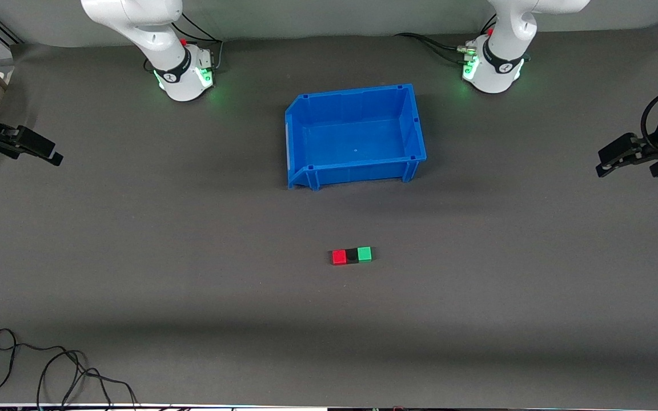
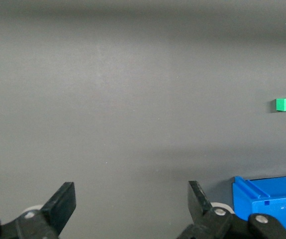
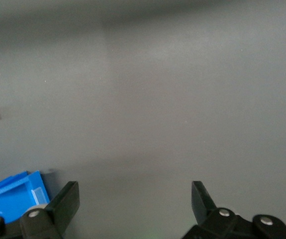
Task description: Attach green and red cubes to black cube
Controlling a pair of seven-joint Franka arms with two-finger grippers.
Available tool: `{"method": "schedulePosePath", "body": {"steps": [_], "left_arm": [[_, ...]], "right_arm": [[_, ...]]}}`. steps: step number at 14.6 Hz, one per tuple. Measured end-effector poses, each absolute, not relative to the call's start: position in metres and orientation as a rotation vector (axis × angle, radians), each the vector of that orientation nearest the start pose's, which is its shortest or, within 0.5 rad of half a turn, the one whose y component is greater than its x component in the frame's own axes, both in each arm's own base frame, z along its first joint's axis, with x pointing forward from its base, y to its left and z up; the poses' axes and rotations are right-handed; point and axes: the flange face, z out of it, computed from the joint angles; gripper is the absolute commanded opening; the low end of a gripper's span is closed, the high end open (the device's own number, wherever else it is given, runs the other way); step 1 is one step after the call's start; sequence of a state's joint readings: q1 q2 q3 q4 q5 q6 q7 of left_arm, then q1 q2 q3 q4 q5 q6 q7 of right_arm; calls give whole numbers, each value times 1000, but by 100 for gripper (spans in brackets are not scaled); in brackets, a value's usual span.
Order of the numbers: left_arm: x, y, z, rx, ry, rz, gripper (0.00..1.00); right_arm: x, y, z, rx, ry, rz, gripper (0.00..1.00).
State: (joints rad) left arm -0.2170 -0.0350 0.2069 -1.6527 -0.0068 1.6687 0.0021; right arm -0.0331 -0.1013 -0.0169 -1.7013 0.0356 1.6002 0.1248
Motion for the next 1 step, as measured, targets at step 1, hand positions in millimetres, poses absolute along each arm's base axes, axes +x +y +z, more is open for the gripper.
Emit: {"method": "schedulePosePath", "body": {"steps": [1], "left_arm": [[551,-8,613,-3152,31,-78,100]], "right_arm": [[524,-23,619,-3104,229,2,100]]}}
